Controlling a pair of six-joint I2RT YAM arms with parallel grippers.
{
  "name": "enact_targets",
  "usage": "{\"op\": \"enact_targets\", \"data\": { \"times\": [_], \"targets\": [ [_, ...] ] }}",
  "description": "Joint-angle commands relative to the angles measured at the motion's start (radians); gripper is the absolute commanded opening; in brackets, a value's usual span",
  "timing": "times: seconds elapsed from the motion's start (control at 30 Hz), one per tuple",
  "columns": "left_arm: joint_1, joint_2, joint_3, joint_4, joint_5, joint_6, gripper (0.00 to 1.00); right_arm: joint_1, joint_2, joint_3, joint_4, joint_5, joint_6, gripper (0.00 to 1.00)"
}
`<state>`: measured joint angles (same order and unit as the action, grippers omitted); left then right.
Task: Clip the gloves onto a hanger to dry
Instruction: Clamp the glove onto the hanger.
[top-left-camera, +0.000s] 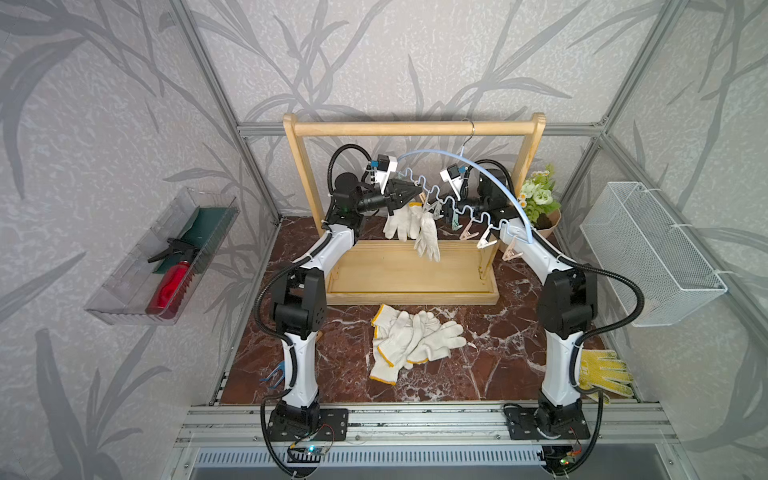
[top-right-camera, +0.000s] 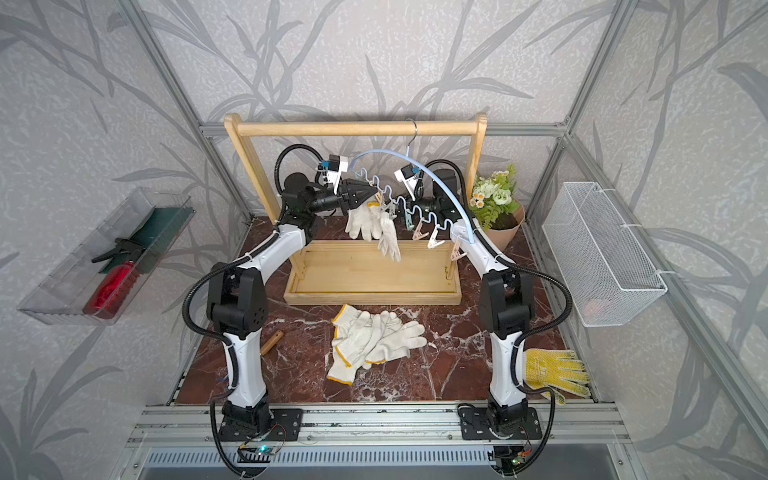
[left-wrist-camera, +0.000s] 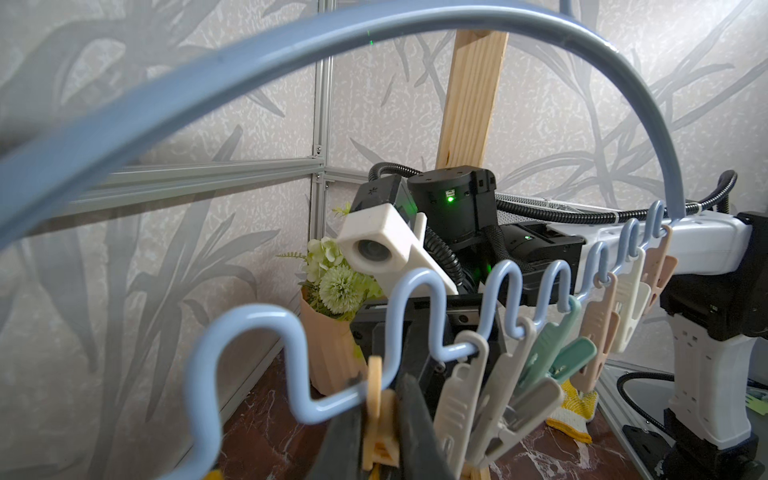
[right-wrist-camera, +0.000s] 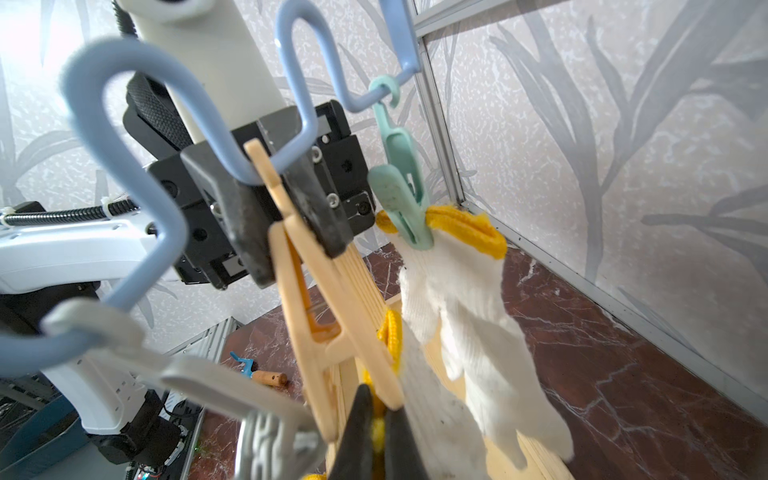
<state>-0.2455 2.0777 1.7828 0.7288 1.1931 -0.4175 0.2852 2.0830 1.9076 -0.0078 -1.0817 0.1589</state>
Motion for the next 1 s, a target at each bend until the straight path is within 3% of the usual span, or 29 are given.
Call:
{"op": "enact_targets", "data": {
  "times": [0.0, 0.2, 0.97],
  "targets": [
    [0.000, 0.012, 0.050, 0.095, 0.068, -0.065, 0.00, 0.002, 0.012, 0.040, 0.012, -0.057, 0.014, 0.00],
    [0.013, 0.034, 0.063, 0.162, 0.078, -0.130, 0.00, 0.000, -0.001, 0.026, 0.008, -0.089, -0.002, 0.00],
    [0.048, 0.043, 0.039, 0.167, 0.122, -0.155, 0.00, -0.006, -0.038, 0.036, -0.051, -0.109, -0.063, 0.00]
  ]
}}
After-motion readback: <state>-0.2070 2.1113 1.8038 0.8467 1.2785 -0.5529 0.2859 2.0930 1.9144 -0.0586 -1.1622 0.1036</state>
